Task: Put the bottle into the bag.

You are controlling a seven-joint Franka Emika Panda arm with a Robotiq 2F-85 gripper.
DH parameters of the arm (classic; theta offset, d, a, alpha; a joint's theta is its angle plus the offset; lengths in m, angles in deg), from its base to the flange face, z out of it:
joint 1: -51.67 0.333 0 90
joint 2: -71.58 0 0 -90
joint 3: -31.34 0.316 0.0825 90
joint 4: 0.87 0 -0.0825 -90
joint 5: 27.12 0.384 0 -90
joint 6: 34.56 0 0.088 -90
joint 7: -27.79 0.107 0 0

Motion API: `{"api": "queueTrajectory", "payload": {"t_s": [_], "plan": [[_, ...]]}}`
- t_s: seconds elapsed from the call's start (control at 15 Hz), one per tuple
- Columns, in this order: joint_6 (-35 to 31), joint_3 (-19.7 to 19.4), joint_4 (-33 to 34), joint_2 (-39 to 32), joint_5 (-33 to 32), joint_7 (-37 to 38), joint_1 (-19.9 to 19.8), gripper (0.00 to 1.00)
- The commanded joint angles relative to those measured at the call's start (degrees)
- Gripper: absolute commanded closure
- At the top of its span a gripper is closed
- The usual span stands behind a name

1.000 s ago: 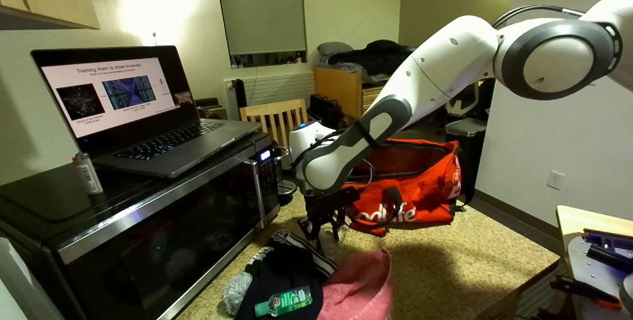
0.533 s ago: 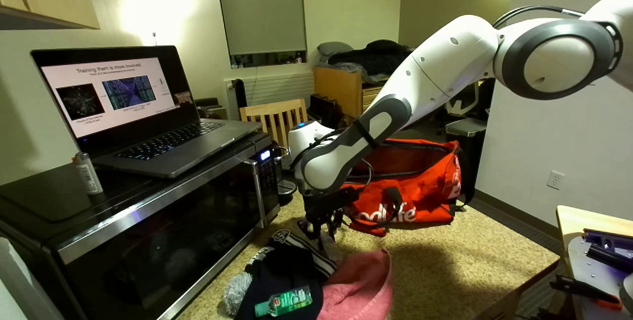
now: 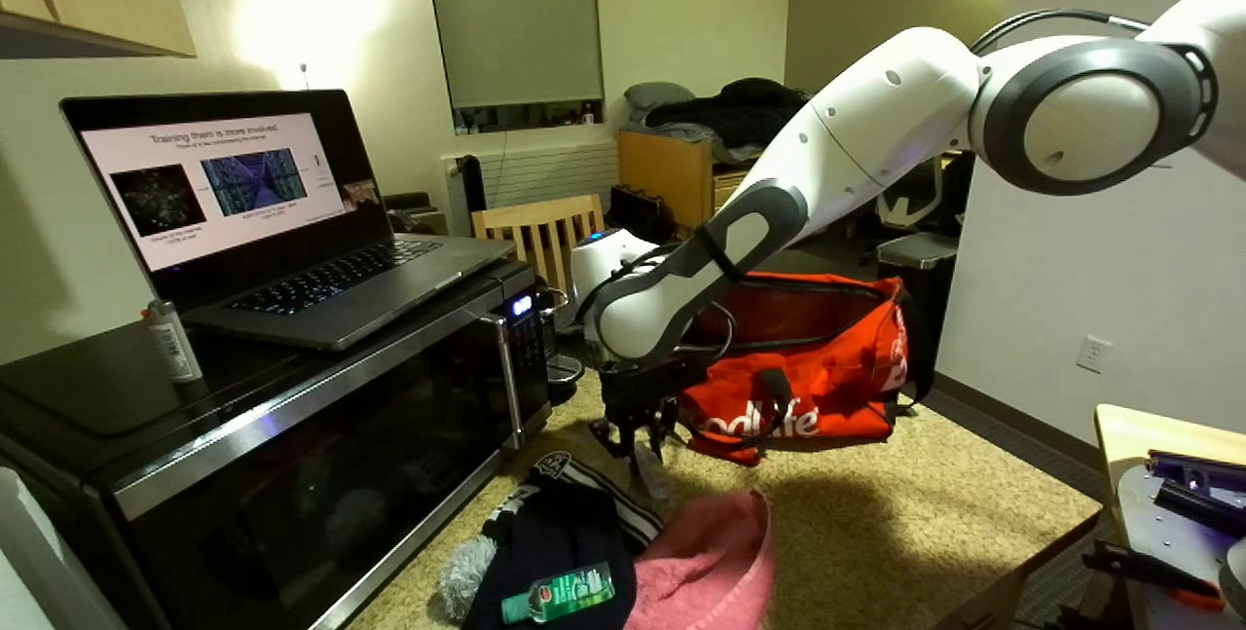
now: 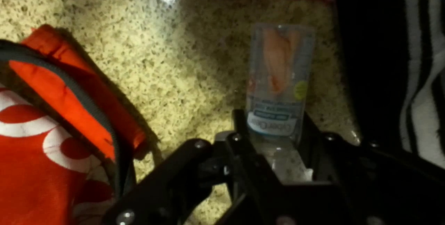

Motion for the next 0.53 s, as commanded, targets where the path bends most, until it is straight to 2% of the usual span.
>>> {"api": "queueTrajectory", "payload": {"t_s": [0.0,0.47], "plan": [[3.2,-0.8,0.8,2.2,-1.4,-1.3,-1.0,0.87],[4.8,-3.1,3.8,3.7,-4.0,-0.4,-1.4,0.87]]}}
